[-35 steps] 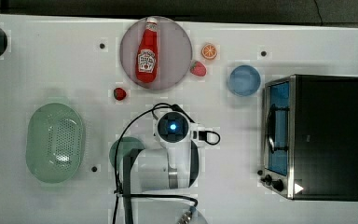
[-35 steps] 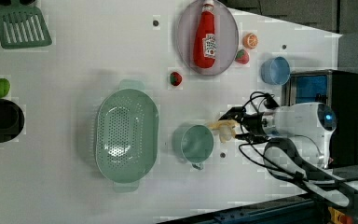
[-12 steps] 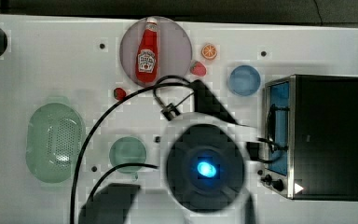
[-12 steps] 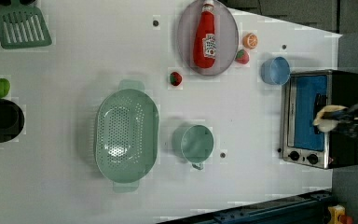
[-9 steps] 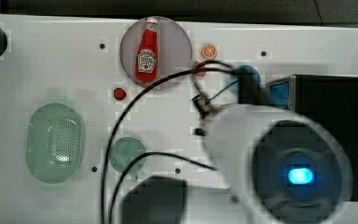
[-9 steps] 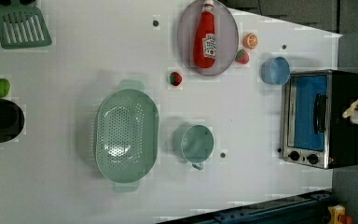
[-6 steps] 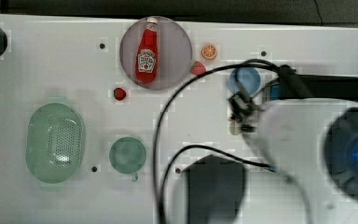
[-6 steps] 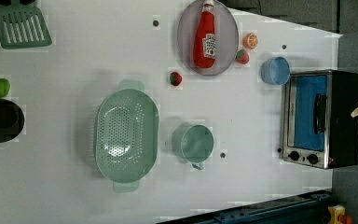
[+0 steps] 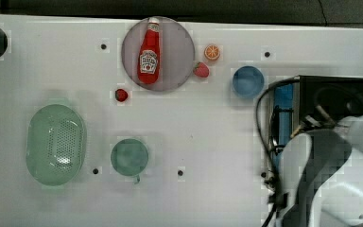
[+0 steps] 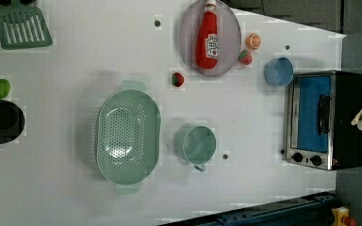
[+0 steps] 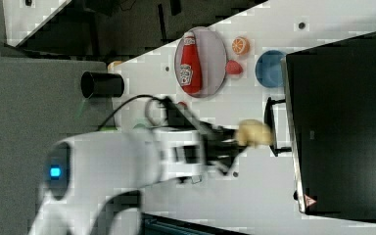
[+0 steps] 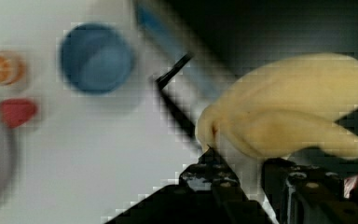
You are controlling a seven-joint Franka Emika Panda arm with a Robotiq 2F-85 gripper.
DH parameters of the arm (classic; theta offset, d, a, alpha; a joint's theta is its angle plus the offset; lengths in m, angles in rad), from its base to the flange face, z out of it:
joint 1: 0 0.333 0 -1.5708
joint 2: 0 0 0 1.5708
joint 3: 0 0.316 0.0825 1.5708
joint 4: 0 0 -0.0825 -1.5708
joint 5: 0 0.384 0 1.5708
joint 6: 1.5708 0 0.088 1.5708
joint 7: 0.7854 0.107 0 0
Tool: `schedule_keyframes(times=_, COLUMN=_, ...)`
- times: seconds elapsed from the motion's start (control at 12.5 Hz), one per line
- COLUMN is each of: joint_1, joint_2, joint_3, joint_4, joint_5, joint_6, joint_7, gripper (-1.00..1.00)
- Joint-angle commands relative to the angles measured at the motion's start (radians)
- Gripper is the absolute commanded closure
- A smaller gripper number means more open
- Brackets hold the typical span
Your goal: Pick banana from table and place on oven.
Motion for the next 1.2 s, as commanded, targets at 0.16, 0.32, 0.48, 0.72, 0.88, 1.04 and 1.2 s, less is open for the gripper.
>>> schedule_keyframes(times=0.16, joint_1=-0.011, joint_2=0.082, joint_3=-0.099, joint_4=0.016, joint_5=-0.010, joint_6=0.174, joint_7=-0.348, gripper=0.51)
schedule_keyframes(times=0.32, joint_1=-0.013, joint_2=0.140, joint_3=-0.131, joint_4=0.017, joint_5=-0.005, joint_6=0.210, joint_7=-0.406, gripper=0.51)
schedule_keyframes(times=0.48, joint_1=-0.014, joint_2=0.170, joint_3=-0.139, joint_4=0.016, joint_5=-0.005, joint_6=0.211, joint_7=-0.427, gripper=0.45)
schedule_keyframes(times=0.72, joint_1=-0.015, joint_2=0.172, joint_3=-0.139, joint_4=0.017, joint_5=-0.005, joint_6=0.213, joint_7=-0.428, gripper=-0.18)
schedule_keyframes(times=0.88, joint_1=-0.014, joint_2=0.171, joint_3=-0.138, joint_4=0.019, joint_5=-0.005, joint_6=0.218, joint_7=-0.429, gripper=-0.64)
schedule_keyframes(times=1.04, joint_1=-0.009, joint_2=0.166, joint_3=-0.135, joint_4=0.044, joint_5=-0.007, joint_6=0.211, joint_7=-0.429, gripper=-0.99)
schedule_keyframes(times=1.2, joint_1=0.002, joint_2=0.146, joint_3=-0.132, joint_4=0.092, joint_5=-0.007, joint_6=0.186, joint_7=-0.430, gripper=-1.00)
